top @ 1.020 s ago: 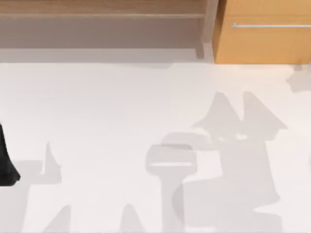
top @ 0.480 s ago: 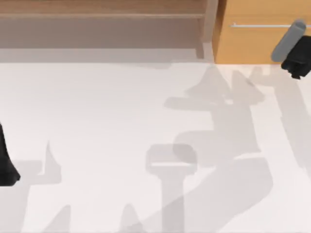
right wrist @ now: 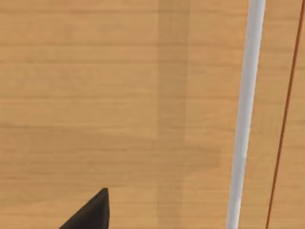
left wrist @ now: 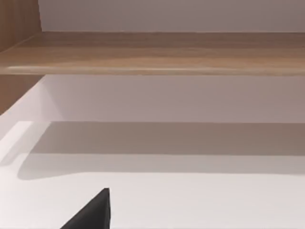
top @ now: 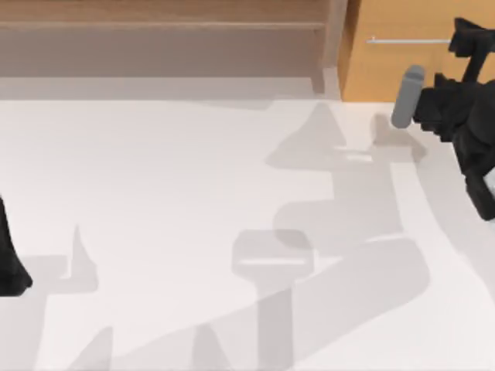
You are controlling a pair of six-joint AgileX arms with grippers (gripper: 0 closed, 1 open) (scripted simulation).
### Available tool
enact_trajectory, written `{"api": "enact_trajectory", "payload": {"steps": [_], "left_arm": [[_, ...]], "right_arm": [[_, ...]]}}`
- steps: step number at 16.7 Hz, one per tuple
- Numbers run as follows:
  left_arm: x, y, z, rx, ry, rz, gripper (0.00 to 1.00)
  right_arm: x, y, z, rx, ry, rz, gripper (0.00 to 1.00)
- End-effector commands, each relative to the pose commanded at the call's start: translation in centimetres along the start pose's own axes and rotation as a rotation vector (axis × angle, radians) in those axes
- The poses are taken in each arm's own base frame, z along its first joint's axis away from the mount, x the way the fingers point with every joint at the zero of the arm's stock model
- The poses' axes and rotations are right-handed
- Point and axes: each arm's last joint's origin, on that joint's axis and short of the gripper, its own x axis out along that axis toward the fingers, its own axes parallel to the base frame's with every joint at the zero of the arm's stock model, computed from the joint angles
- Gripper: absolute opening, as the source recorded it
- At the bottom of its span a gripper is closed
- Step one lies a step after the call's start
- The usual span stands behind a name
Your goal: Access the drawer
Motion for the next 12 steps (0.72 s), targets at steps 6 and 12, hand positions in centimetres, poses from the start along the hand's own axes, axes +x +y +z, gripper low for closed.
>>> {"api": "enact_trajectory", "payload": {"steps": [6, 12], "left_arm": [[0.0, 0.0, 0.0, 0.0, 0.0, 0.0, 1.0], [0.0, 0.0, 0.0, 0.0, 0.0, 0.0, 1.0]], "right_arm": [[0.6, 0.0, -0.1, 0.0, 0.0, 0.0, 1.0], [2.5, 0.0, 0.0, 0.0, 0.0, 0.0, 1.0]]}}
